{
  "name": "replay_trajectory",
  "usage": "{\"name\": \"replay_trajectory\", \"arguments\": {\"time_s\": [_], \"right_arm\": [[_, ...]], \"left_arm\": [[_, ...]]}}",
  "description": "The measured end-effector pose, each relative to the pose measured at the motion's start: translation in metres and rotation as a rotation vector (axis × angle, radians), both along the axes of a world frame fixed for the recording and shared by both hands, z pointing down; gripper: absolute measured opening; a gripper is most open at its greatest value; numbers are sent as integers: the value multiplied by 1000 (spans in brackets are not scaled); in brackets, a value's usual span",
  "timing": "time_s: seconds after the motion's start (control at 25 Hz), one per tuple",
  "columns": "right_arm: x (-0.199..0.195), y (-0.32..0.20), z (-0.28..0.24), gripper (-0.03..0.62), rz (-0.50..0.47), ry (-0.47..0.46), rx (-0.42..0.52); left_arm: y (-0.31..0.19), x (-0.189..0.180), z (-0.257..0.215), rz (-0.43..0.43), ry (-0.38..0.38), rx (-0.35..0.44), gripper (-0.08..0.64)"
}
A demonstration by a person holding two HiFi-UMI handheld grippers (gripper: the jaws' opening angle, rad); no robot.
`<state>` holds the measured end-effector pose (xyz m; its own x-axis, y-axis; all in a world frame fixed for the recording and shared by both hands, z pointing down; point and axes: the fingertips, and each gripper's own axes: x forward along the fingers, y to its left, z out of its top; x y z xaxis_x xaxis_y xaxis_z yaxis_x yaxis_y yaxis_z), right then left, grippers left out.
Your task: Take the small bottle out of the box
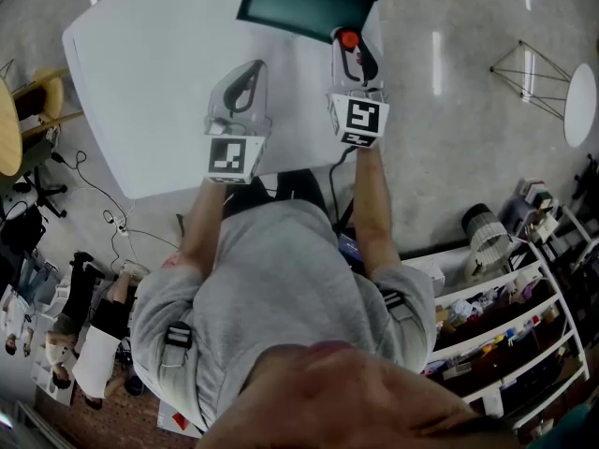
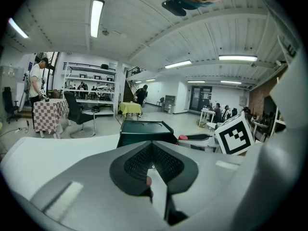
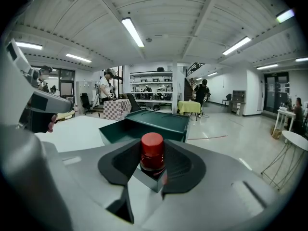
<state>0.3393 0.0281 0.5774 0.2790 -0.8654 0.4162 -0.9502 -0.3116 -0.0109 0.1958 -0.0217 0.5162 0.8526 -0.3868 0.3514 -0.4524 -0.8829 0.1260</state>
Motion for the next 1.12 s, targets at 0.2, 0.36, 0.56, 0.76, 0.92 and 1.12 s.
{"name": "replay_trajectory", "arguments": {"time_s": [0.2,0.36,0.56,0.76,0.92,1.12], "right_arm": [[1,1,1,140,-5,-4,2],[-2,0,-9,140,-4,-2,21],[-8,-4,-30,140,-13,22,44],[-16,-5,-54,140,-27,46,71],[-26,-8,-72,140,-40,61,91],[-36,-7,-91,140,-62,75,120]], "left_arm": [[1,-6,0,3,-6,10,12],[1,-15,-6,-9,-2,23,12],[-6,-27,-17,-31,12,40,12],[-6,-36,-35,-47,35,68,12],[-8,-47,-45,-65,44,82,12],[-8,-60,-55,-89,53,108,12]]}}
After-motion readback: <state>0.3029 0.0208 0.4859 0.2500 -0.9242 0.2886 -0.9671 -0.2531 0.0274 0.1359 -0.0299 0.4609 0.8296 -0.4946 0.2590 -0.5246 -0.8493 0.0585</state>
